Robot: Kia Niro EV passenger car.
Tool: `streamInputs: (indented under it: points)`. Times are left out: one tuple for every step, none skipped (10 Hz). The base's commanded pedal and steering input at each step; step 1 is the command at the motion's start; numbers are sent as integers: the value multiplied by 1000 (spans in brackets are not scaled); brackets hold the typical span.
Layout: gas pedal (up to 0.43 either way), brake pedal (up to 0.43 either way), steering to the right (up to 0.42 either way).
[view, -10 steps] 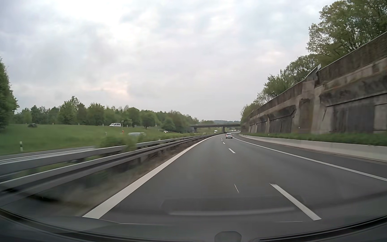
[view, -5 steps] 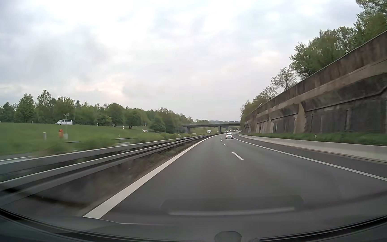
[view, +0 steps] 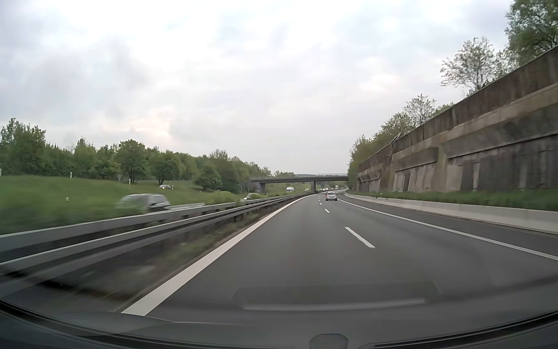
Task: Follow the waypoints while adhering to traffic rules and regulations
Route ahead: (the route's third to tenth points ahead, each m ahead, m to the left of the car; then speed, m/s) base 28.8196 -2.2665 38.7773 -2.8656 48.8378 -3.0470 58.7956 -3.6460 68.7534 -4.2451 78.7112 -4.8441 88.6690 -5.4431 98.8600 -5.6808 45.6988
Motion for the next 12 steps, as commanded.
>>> streamInputs:
  points:
    - [480, 0, 9]
    - [480, 0, 10]
    - [480, 0, 10]
    - [480, 0, 10]
    - [480, 0, 10]
    - [480, 0, 9]
    - [480, 0, 9]
    - [480, 0, 9]
    - [480, 0, 9]
    - [480, 0, 9]
    - [480, 0, 8]
    - [480, 0, 8]
